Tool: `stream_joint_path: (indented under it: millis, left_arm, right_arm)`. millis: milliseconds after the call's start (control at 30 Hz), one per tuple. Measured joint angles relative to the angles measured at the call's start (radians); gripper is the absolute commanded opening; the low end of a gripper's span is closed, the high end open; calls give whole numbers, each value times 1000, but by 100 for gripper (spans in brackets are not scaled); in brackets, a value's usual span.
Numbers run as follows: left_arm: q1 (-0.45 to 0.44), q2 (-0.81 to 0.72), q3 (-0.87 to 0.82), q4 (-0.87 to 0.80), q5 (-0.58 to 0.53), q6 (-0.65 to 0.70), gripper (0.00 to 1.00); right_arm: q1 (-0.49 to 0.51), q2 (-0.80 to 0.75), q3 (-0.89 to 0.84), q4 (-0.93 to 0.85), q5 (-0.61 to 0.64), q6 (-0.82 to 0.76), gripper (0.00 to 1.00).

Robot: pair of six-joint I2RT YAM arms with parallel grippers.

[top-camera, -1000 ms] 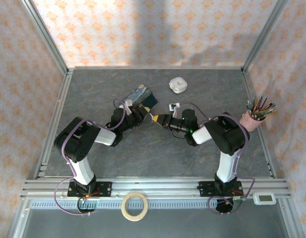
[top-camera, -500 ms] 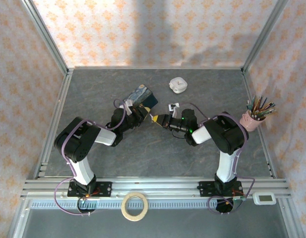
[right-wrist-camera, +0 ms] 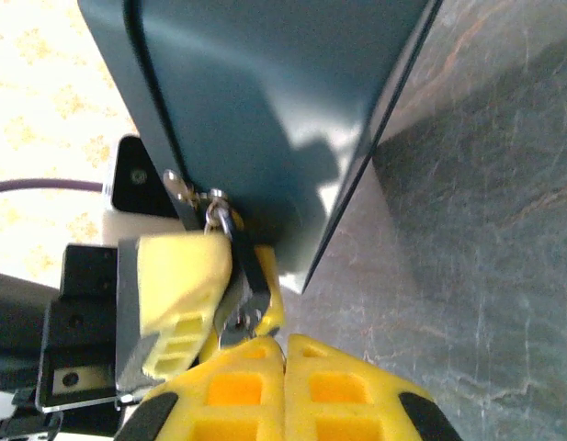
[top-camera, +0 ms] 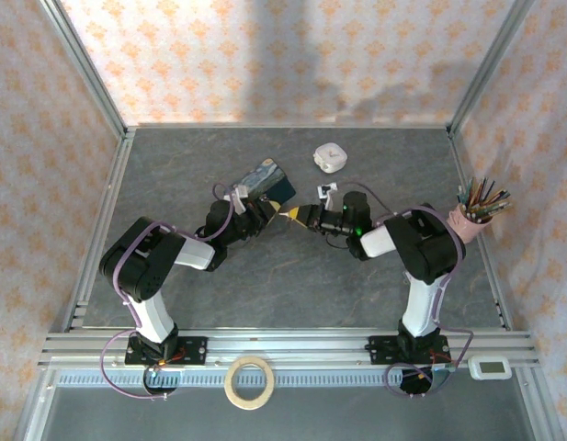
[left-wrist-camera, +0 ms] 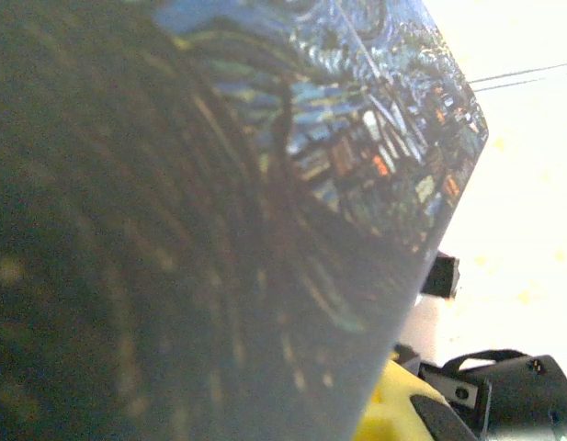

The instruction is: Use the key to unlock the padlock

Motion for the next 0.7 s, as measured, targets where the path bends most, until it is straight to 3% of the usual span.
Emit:
stream_joint_path:
  millis: [267, 700]
  left_arm:
    - [-5, -6, 0, -9, 3, -4, 0]
    - [-18, -24, -2, 2, -174, -107, 0]
  right_arm:
    - [8, 0, -14, 83, 24, 77, 0]
    - [50, -39, -137, 151, 157, 171, 0]
